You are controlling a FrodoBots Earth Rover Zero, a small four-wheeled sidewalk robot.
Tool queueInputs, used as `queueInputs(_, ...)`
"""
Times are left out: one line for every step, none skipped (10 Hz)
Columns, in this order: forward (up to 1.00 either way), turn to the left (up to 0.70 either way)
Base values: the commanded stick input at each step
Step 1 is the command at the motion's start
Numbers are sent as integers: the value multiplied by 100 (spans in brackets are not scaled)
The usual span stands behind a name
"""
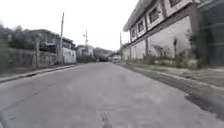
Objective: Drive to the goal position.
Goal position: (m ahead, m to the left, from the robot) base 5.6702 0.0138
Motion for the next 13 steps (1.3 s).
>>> queueInputs(100,0)
queueInputs(100,0)
queueInputs(100,0)
queueInputs(100,0)
queueInputs(100,0)
queueInputs(100,0)
queueInputs(100,0)
queueInputs(100,0)
queueInputs(100,0)
queueInputs(100,0)
queueInputs(100,0)
queueInputs(100,0)
queueInputs(100,0)
